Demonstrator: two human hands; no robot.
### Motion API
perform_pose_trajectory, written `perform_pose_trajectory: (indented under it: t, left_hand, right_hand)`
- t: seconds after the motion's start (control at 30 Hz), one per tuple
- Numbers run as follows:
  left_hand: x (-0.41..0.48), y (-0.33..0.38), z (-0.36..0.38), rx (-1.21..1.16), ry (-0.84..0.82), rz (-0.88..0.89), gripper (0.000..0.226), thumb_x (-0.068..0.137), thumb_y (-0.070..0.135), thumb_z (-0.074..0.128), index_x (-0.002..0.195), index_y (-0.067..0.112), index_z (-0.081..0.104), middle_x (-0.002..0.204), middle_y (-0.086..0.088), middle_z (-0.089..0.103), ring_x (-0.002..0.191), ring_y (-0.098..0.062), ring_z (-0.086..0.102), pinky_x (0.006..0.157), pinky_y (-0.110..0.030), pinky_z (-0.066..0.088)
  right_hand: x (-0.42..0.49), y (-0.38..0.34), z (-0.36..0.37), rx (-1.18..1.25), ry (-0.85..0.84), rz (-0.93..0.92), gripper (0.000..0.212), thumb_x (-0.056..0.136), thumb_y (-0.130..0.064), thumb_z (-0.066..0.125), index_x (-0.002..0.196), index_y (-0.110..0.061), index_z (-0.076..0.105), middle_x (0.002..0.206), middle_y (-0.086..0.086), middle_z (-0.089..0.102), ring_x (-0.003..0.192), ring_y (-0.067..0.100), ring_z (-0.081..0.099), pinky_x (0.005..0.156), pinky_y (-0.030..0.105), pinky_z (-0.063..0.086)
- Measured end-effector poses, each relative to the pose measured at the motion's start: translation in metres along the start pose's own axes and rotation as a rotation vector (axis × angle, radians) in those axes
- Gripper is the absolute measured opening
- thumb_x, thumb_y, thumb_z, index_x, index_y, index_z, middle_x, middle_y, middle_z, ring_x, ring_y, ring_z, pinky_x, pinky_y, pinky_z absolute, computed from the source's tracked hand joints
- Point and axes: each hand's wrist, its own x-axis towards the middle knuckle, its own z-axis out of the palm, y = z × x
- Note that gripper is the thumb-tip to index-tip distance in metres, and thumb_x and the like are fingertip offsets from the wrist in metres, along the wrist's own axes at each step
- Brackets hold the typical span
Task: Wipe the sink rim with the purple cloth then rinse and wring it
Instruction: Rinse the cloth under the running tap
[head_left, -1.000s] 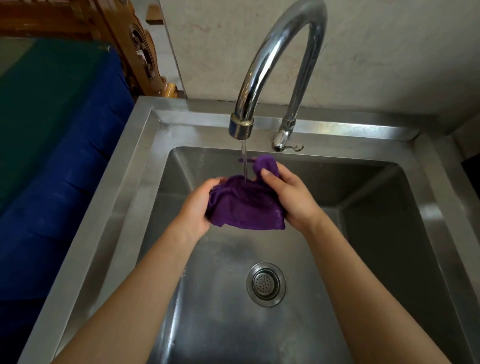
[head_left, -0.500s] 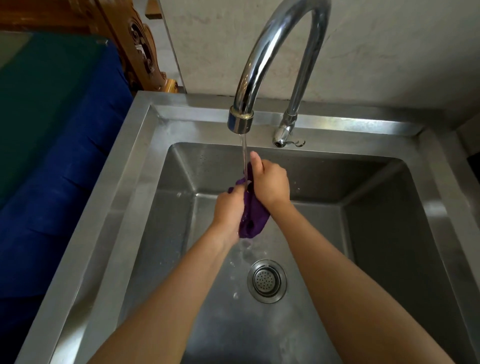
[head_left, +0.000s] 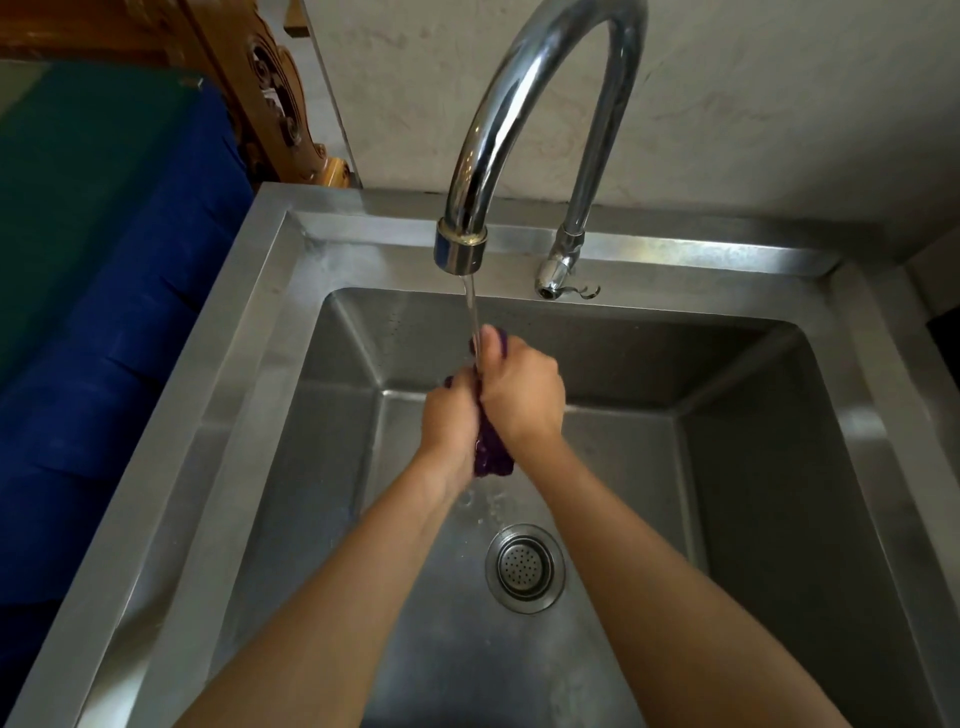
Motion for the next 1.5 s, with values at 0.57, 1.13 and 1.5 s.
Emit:
perform_pose_trajectory:
  t: [0.57, 1.13, 1.5]
  left_hand:
    - [0.001, 0.009, -0.001, 0.079, 0.208, 0.213, 0.049, 0.091, 0.037, 0.050, 0.047, 0.016, 0.056, 0.040, 0.005, 0.056, 0.050, -0.020, 0.055, 0.060, -0.036, 0.045]
    - [0.003, 0.009, -0.011, -0.035, -0.236, 0.043, 0.050, 0.075, 0.061, 0.056, 0.105, 0.022, 0.065, 0.105, 0.000, 0.071, 0.101, -0.013, 0.065, 0.086, -0.032, 0.052]
    - [0.002, 0.015, -0.014, -0.121, -0.142, -0.004, 0.006, 0.083, 0.018, 0.063, 0.077, 0.019, 0.062, 0.065, 0.004, 0.071, 0.068, -0.014, 0.066, 0.065, -0.028, 0.054]
  right_hand:
    - [-0.023, 0.008, 0.014, 0.322, 0.010, -0.084, 0.038, 0.095, -0.042, 0.040, 0.092, -0.009, 0.059, 0.082, 0.015, 0.067, 0.077, 0.032, 0.063, 0.069, 0.044, 0.051]
    - [-0.009, 0.005, -0.001, 0.625, -0.328, 0.082, 0.057, 0.098, -0.049, 0.020, 0.115, -0.020, 0.065, 0.120, 0.012, 0.062, 0.114, 0.018, 0.056, 0.105, 0.032, 0.038]
    - [0.023, 0.020, -0.070, 0.862, -0.173, 0.301, 0.048, 0.096, -0.053, 0.027, 0.114, -0.017, 0.053, 0.104, 0.004, 0.068, 0.091, 0.019, 0.066, 0.077, 0.030, 0.053]
